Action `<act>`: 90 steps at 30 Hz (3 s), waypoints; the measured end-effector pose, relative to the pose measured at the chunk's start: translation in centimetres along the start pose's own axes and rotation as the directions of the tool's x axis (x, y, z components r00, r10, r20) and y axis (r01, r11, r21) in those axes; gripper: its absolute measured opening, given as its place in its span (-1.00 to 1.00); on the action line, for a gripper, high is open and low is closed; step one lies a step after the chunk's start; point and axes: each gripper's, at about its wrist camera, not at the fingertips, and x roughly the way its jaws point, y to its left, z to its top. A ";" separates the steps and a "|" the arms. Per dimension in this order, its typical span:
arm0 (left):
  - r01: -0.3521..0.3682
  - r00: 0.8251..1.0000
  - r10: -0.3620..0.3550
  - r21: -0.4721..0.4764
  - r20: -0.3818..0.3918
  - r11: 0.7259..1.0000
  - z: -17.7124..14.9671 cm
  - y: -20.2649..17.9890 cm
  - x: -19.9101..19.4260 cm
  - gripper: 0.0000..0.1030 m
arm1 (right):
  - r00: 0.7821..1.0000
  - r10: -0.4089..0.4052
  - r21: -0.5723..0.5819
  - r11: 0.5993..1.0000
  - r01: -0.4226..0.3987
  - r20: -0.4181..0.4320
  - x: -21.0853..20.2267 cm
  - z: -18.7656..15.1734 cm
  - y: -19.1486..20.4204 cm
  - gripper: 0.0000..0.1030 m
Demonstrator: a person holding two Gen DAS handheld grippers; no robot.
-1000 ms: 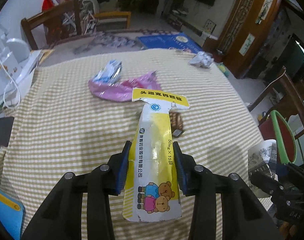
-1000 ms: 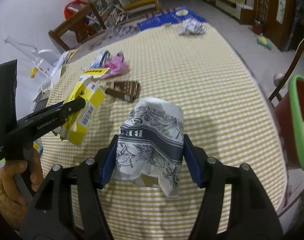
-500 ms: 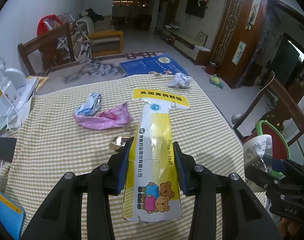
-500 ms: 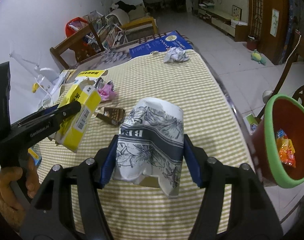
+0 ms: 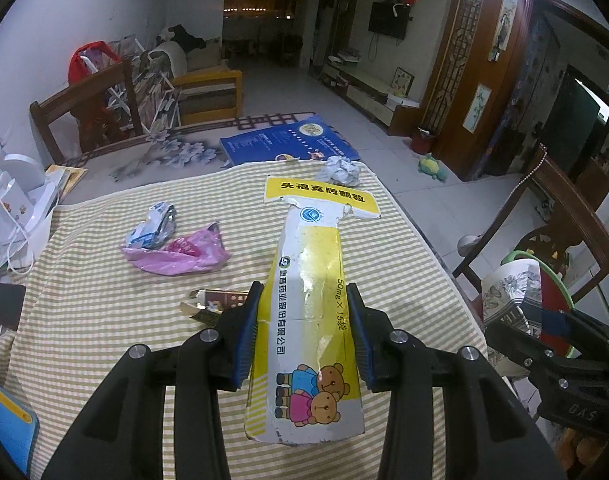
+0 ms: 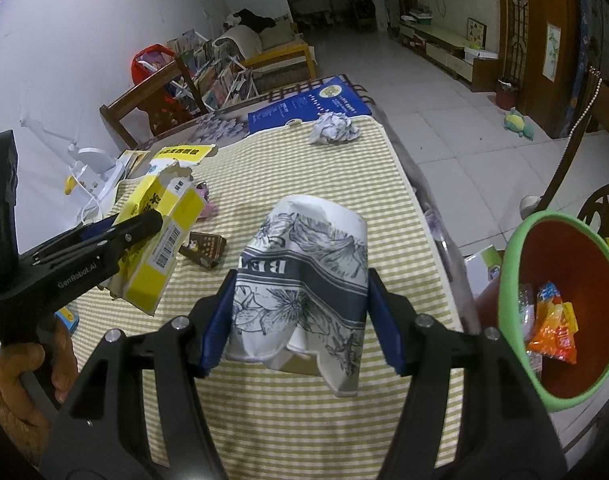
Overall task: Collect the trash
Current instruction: 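Lift the yellow box with the left gripper while the right lifts the paper cup, then carry the paper cup and yellow box over the red bucket with both grippers, then open both grippers to drop the cup and box into the bucket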
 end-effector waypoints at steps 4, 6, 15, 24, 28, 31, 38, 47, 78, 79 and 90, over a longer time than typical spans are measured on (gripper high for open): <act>0.002 1.000 -0.002 0.004 0.001 1.000 0.1 -0.5 0.2 -0.26 | 1.000 0.002 0.002 1.000 -0.002 0.010 -0.4 0.2 -1.2 0.17; 0.004 1.000 -0.005 0.010 0.002 1.000 0.3 -1.3 0.5 -0.26 | 1.000 -0.001 0.006 1.000 0.001 0.017 -0.6 0.4 -1.8 0.17; 0.019 1.000 -0.019 0.044 0.001 0.999 1.0 -5.2 1.0 -0.26 | 0.998 -0.009 0.043 0.999 0.007 0.058 -2.0 0.9 -5.1 0.17; 0.041 0.999 -0.041 0.082 -0.004 0.996 1.7 -8.7 1.5 -0.26 | 0.997 -0.022 0.080 0.997 0.016 0.073 -2.9 1.1 -8.7 0.17; 0.061 0.998 -0.060 0.100 -0.008 0.993 1.8 -10.9 1.7 -0.26 | 0.996 -0.039 0.101 0.994 0.030 0.083 -3.5 1.1 -10.5 0.17; 0.081 0.997 -0.080 0.121 -0.013 0.989 1.9 -12.9 2.0 -0.25 | 0.994 -0.060 0.128 0.991 0.048 0.094 -4.3 0.9 -12.4 0.17; 0.144 0.990 -0.141 0.185 -0.029 0.972 1.9 -18.4 2.5 -0.25 | 0.986 -0.132 0.206 0.972 0.108 0.105 -6.2 0.0 -17.9 0.17; 0.235 0.972 -0.222 0.257 -0.081 0.937 1.0 -24.7 3.3 -0.25 | 0.974 -0.209 0.308 0.935 0.174 0.086 -7.9 -1.8 -24.0 0.17; 0.327 0.942 -0.289 0.276 -0.171 0.904 1.0 -28.7 6.6 0.26 | 0.971 -0.238 0.404 0.891 0.207 0.028 -7.7 -3.7 -27.9 0.48; 0.318 0.945 -0.281 0.269 -0.166 0.909 1.0 -28.0 6.5 0.32 | 0.971 -0.236 0.401 0.892 0.206 0.026 -7.4 -3.5 -27.7 0.51; 0.054 0.995 -0.050 0.038 -0.087 0.998 2.5 -11.0 6.6 0.43 | 0.987 -0.160 0.304 0.941 0.147 0.020 -3.7 -0.7 -20.2 0.59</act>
